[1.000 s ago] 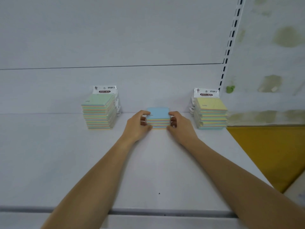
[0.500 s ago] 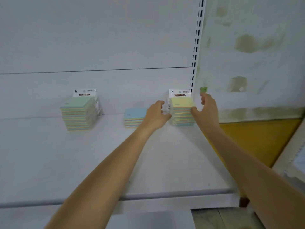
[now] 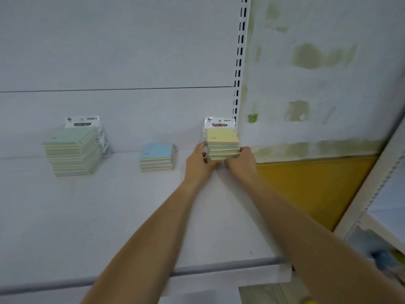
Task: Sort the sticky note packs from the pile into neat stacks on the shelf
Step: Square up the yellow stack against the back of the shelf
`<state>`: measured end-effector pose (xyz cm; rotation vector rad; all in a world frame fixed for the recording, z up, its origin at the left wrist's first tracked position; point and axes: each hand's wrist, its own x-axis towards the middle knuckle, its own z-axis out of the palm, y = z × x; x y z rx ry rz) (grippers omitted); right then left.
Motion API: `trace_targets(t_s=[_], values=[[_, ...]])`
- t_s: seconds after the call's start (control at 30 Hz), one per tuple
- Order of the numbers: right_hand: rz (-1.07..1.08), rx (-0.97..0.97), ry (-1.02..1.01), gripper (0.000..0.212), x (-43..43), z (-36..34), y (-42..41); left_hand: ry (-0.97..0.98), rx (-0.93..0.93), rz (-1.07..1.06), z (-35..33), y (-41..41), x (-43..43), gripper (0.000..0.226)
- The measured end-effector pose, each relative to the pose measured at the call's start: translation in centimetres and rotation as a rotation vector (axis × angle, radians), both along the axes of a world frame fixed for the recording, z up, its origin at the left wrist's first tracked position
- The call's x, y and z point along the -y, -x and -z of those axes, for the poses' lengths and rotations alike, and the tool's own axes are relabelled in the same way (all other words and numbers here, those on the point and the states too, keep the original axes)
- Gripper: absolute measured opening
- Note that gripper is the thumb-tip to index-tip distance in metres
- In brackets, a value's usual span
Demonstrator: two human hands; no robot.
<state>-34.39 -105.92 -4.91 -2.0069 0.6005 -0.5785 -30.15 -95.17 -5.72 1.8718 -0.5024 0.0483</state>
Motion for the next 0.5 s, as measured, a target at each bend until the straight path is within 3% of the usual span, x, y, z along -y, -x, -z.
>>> trace_targets(t_s=[0.3,0.5], values=[[-0.026,-0.013,0.189,0.037,-0.1,1.3,-0.1,-0.033,0.042,-0.026,0.0,-0.1,-0.1,0.059],[-0.023,0.037,0.142,0.035,0.2,1.3,0.2,-0.048,0.037,0.004,-0.3,0.2,-0.3,0.060]])
